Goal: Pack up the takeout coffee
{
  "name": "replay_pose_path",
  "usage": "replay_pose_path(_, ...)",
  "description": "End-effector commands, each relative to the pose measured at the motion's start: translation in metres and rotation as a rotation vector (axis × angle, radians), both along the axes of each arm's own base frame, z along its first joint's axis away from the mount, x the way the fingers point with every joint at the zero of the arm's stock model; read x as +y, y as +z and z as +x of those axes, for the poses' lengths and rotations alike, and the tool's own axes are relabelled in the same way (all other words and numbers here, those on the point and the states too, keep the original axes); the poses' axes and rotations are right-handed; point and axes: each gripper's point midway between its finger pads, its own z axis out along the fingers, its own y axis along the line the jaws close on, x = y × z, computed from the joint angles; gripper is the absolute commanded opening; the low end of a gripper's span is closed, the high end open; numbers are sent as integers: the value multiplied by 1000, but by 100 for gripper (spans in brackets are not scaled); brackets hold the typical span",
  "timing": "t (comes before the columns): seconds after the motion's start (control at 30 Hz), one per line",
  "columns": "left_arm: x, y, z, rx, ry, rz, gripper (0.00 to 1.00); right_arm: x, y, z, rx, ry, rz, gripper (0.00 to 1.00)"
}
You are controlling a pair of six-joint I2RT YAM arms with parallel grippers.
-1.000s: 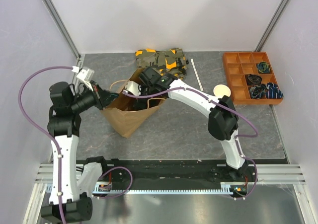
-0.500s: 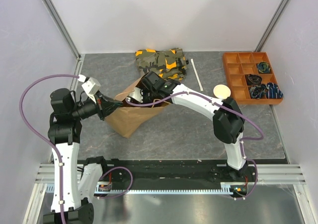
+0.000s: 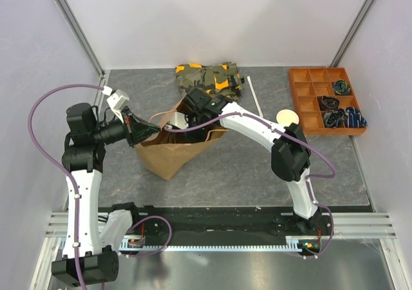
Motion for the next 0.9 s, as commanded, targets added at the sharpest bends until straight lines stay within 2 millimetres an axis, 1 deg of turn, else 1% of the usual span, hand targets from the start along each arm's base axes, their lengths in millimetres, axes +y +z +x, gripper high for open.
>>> replay_pose_path(0.0,-6,18,-9,-23,-54,-30,2,-50,-34,-37,181,41,-224,41)
replay_pose_path(0.03,-8,18,-11,-20,-70,-36,2,-58,-33,-41,198,42,-248,40)
replay_pose_path(0.1,-9,18,-14,-15,-90,-44,2,-68,-29,-47,209,51,-276,40)
replay_pose_path(0.13,-11,18,-16,14,-102,-64,2,-71,-28,-48,213,48,-288,40)
replay_pose_path(0.3,-13,19,-21,12,-136,-75,2,-91,-10,-56,213,42,-331,39)
replay_pose_path(0.33,-14,20,-22,14,-141,-78,10,-94,-8,-58,213,40,-337,39)
replay_pose_path(0.4,-14,20,-23,20,-143,-83,39,-104,-1,-62,210,38,-363,39)
replay_pose_path(0.43,-14,20,-24,27,-144,-85,64,-107,1,-63,208,40,-371,38)
replay_pose_path(0.47,-14,20,-24,25,-140,-85,78,-110,5,-65,202,38,-374,38)
replay_pose_path(0.53,-14,21,-26,19,-147,-85,96,-117,9,-67,203,36,-390,38)
replay_pose_path(0.57,-15,22,-27,14,-147,-84,100,-120,12,-69,201,38,-391,38)
replay_pose_path(0.67,-14,20,-28,20,-133,-80,100,-130,17,-73,191,58,-420,37)
replay_pose_path(0.7,-13,16,-27,28,-111,-69,100,-134,19,-76,195,69,-439,37)
replay_pose_path(0.77,-9,12,-23,47,-73,-63,100,-143,23,-77,174,85,-466,37)
replay_pose_path(0.83,-3,7,-14,91,-20,-73,100,-151,29,-77,136,130,-498,38)
replay_pose_path(0.87,-1,6,-12,107,-10,-81,100,-155,25,-80,135,149,-520,38)
